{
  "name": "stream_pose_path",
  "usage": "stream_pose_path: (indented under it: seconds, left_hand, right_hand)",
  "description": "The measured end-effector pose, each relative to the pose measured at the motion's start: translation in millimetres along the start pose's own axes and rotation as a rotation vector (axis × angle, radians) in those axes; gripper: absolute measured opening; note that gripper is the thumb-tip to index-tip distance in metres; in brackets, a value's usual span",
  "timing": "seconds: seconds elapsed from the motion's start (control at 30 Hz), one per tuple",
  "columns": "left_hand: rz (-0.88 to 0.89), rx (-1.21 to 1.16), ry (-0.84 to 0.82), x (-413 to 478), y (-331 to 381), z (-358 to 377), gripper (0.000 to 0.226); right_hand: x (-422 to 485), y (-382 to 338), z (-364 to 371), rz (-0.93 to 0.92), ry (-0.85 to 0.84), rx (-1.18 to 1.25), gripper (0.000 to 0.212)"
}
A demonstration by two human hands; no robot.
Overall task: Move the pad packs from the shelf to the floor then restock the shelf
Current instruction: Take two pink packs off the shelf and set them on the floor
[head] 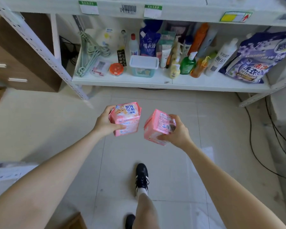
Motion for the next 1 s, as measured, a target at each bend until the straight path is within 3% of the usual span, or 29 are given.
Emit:
stream_pose_path:
  seconds: [0.23,0.63,1.0]
  left_hand:
    - [0.006,0.004,-0.019,125.5,-49.2,32.7,0.089]
    - [0.045,-0.01,-0.079,324.8,-199.7,119.5,0.087]
    - [0.12,-0.056,-0.116,437.9,-290.8,186.7,0.085]
  right_hand:
    - [111.5,52.8,45.6,-0.013,-0.026,-0.02,0.092]
    - [264.6,201.1,153.5,-0.058,-0.01,-0.028,0.096]
    - [349.0,303.4,228.4,-0.118,0.009,-0.076,0.1]
Point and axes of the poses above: each hand's wrist, its own x-axis towards the middle knuckle, its own z-axis out of the palm, y = z × x, the point moved 7 cm from there along x, towards the middle knuckle, and after that the axes turned 2 degrees about -z, right-handed, at the moved point
